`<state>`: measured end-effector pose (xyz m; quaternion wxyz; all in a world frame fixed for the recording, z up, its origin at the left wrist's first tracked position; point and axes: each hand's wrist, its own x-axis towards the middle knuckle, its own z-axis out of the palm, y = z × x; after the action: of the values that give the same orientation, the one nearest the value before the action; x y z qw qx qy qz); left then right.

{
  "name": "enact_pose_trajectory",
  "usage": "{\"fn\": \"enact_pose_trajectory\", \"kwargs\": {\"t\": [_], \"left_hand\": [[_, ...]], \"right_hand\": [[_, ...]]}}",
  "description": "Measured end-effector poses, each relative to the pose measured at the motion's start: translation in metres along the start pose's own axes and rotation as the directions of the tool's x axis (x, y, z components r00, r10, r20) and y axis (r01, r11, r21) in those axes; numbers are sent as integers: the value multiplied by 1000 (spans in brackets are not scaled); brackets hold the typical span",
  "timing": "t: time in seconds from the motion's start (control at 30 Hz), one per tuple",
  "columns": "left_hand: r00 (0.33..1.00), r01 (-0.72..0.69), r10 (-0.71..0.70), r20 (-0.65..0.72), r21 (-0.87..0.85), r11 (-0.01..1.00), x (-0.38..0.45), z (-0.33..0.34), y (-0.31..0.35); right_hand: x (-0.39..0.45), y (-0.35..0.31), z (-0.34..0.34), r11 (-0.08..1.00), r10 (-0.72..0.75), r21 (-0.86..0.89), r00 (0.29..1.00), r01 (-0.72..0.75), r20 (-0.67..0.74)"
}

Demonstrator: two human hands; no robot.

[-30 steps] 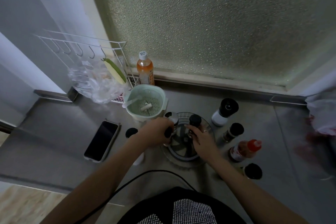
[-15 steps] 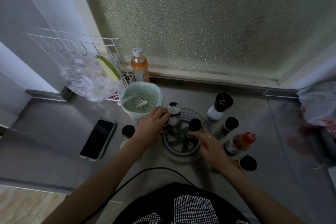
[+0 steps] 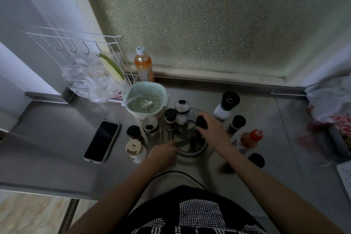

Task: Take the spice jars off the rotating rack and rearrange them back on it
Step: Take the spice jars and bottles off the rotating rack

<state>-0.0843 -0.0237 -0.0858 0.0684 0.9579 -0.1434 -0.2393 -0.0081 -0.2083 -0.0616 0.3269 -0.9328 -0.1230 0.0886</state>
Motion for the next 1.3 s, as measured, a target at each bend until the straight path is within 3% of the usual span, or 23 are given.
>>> {"fn": "enact_pose_trajectory", "kwargs": {"t": [0.13,0.27,0.43,0.57,0.77,0.9,0.97,1.03,1.1,1.2,1.23,1.3], "left_hand": [[993,102,-104,-60,-25,994,-1,2,-11],[976,169,-169,-141,-7,986,-5,0,-14],[974,126,-108,-197,81,989,-7,11,-13],[970,162,-167,-176,-42,986,-5,16,-10],[964,218,-231,-131,-107,970,3,4,-18],[937,263,-247,-248,36,964,1,1,-9],[947,180,-151,-285,78,981,-2,4,-1],[984,6,5,-180,63,998,-3,12,9],[991,-85,92,-99,66,994,-5,14,19],[992,-105,110,-65,66,992,-1,21,17],[986,-130,138,-91,89,988,0,21,15],[980,-165,181,-79,175,971,3,21,11]], "right_hand": [[29,-10,-20,999,12,36,990,-7,-138],[57,-16,-22,1000,-1,-3,999,1,-48],[66,-22,-23,999,-49,0,998,49,50],[62,-21,-25,999,-48,-21,999,48,-4],[56,-11,-24,1000,-13,-12,995,14,101],[54,-7,-17,1000,2,-2,989,-1,146],[55,-7,-16,1000,10,1,983,-10,184],[55,-10,-23,1000,-11,-12,979,14,202],[50,-14,-40,999,-38,0,994,38,105],[40,-3,-78,999,-13,-43,971,3,-239],[37,6,-91,994,36,-87,953,-65,-302],[33,24,-108,937,244,-189,937,-294,-250]]}}
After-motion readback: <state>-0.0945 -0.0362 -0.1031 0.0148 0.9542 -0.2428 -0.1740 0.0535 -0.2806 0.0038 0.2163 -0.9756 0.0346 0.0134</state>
